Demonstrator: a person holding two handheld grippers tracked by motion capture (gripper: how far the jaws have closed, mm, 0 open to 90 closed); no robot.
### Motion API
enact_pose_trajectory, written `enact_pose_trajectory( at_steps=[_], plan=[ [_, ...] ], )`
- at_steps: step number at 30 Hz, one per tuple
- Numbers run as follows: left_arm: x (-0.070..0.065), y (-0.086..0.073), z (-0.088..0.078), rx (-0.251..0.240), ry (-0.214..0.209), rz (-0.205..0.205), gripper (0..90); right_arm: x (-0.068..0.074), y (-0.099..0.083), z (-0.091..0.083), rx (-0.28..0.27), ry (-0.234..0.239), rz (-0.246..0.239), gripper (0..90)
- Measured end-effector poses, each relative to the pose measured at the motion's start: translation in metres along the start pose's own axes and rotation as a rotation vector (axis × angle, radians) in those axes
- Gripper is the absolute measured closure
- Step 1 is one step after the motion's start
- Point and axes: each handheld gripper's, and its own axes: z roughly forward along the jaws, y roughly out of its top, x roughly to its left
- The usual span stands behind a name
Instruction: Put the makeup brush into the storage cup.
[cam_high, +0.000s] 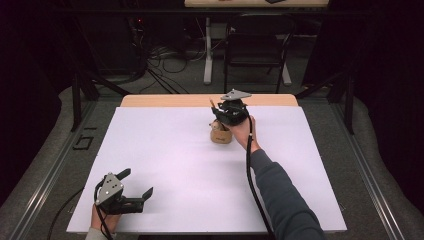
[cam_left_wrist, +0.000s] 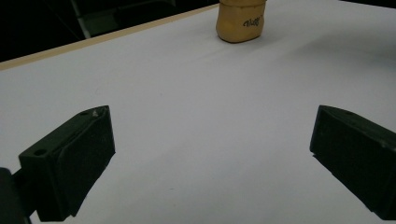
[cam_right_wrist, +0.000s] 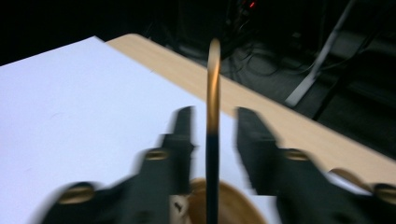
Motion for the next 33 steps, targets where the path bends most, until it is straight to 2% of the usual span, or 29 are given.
enact_pose_trajectory(
  at_steps=[2, 3, 5, 8, 19, 26, 33],
  plan=[
    [0.0, 0.0, 0.0, 0.001, 0.001, 0.0, 0.0, 0.0, -0.001, -0.002, 0.01, 0.029, 0.006, 42.7],
    [0.0, 0.0, 0.0, 0.002, 0.003, 0.0, 0.0, 0.0, -0.001, -0.003, 0.024, 0.039, 0.01, 34.5],
    [-0.001, 0.0, 0.0, 0.002, 0.001, 0.002, 0.0, 0.001, -0.001, -0.007, 0.047, 0.056, 0.004, 23.6],
    [0.0, 0.0, 0.0, 0.003, 0.001, 0.003, 0.0, 0.002, -0.002, -0.014, 0.056, 0.079, 0.003, 15.8],
    [-0.001, 0.0, 0.001, 0.004, -0.001, 0.003, 0.0, 0.009, -0.01, -0.043, 0.051, 0.15, -0.011, 3.9],
    [-0.002, 0.0, 0.001, 0.004, -0.001, 0.004, 0.0, 0.016, -0.014, -0.061, 0.033, 0.18, -0.023, 0.0],
    [-0.002, 0.001, 0.002, 0.005, 0.0, 0.004, 0.0, 0.026, -0.018, -0.08, 0.014, 0.205, -0.044, 0.0]
  ],
)
